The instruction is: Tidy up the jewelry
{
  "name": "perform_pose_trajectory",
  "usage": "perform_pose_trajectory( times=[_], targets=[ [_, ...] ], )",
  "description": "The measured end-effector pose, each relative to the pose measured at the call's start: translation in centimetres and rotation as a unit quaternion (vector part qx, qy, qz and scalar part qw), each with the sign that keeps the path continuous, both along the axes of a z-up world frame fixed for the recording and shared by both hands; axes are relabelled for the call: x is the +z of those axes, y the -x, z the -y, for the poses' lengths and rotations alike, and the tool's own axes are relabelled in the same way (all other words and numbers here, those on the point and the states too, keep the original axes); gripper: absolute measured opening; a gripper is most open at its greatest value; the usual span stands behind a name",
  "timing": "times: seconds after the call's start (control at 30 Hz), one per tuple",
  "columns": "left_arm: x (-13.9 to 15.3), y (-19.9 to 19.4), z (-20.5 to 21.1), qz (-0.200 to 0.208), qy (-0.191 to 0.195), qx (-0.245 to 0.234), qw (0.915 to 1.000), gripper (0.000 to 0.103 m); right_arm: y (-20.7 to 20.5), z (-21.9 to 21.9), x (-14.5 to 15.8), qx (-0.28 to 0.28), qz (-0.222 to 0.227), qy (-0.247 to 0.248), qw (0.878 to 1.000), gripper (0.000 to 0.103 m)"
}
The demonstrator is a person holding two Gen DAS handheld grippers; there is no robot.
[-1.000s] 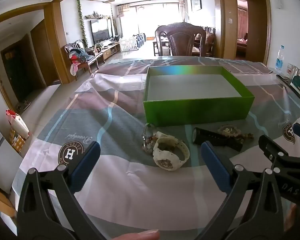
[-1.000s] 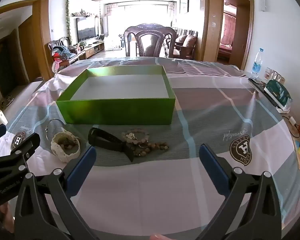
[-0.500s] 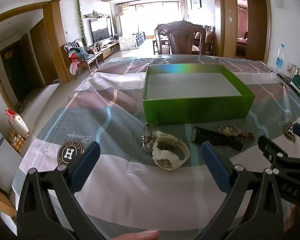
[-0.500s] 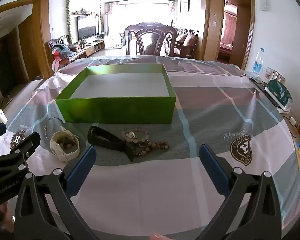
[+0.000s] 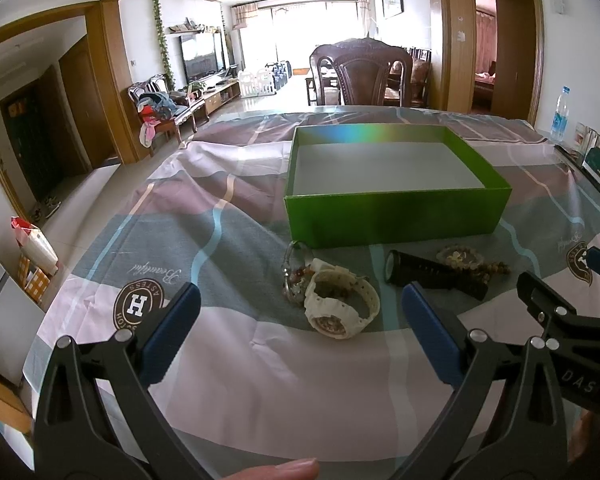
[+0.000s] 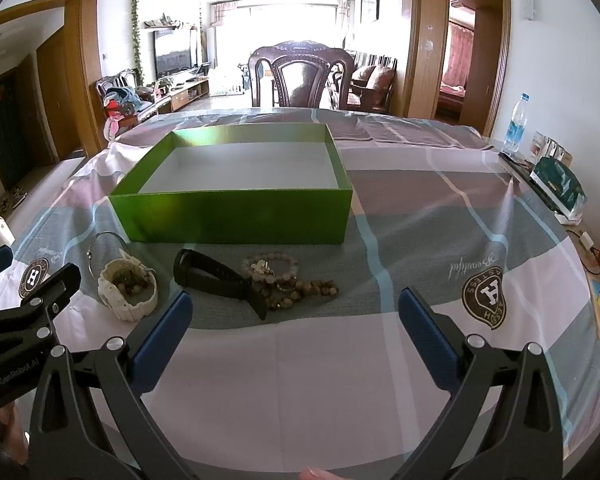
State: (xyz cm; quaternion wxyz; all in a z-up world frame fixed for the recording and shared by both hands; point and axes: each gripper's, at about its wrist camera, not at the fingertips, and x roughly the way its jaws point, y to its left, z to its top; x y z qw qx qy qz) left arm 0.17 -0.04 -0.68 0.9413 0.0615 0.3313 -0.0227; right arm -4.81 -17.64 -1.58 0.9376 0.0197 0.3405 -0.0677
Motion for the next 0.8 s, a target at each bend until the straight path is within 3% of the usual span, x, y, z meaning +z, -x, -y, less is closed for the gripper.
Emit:
perform_pose_trajectory(
  times=[0.8],
  targets=[
    [-0.63,0.07,-0.14,-0.007,0.0,0.0,1.0,0.099,-0.04,0.11,-0.19,0.0,-0.002,-0.001,1.0,0.101]
  ],
)
